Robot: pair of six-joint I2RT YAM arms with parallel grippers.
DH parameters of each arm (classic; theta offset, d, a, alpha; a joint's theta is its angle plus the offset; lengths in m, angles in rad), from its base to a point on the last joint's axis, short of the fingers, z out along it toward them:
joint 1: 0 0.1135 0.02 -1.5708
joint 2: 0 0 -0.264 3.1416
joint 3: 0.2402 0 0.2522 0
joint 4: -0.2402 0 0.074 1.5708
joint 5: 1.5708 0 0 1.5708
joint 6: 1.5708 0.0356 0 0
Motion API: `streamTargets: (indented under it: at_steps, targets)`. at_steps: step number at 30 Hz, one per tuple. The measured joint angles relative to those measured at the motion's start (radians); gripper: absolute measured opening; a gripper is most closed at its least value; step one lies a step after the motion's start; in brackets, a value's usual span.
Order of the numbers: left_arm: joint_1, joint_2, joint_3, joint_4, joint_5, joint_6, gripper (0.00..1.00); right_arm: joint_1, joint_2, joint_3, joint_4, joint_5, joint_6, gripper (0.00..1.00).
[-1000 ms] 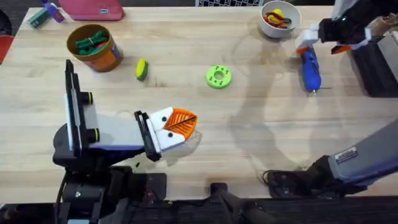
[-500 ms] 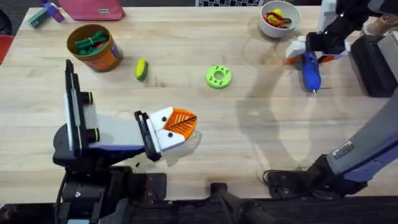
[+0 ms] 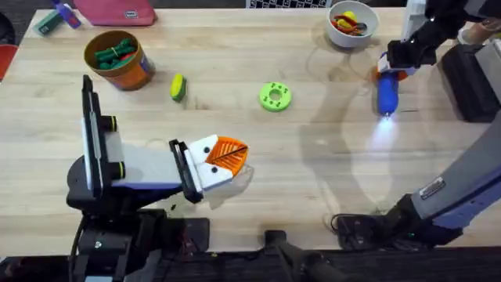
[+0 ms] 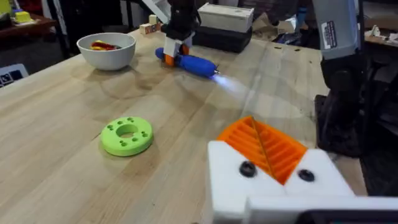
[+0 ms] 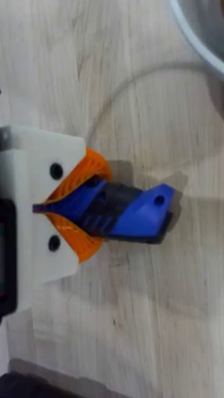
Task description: Pick up the gripper from the table and insert it into the empty holder that is missing its gripper. Then pick up a screw, insert it into the mounting hole, and use the screwdriver to tighten it. Finally, clean up the table by picking up the vegetable and placing it into the bucket.
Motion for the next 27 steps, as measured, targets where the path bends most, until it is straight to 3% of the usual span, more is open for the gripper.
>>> streamTargets:
  at_steps: [14, 27]
  targets:
    - [0.000, 0.000, 0.000, 0.000, 0.000, 0.000, 0.010, 0.000, -0.019, 0.056, -0.138, -0.001, 0.018, 0.024]
    - [0.000, 0.000, 0.000, 0.000, 0.000, 0.000, 0.010, 0.026, -0.482, 0.134, -0.175, -0.158, 0.073, 0.024]
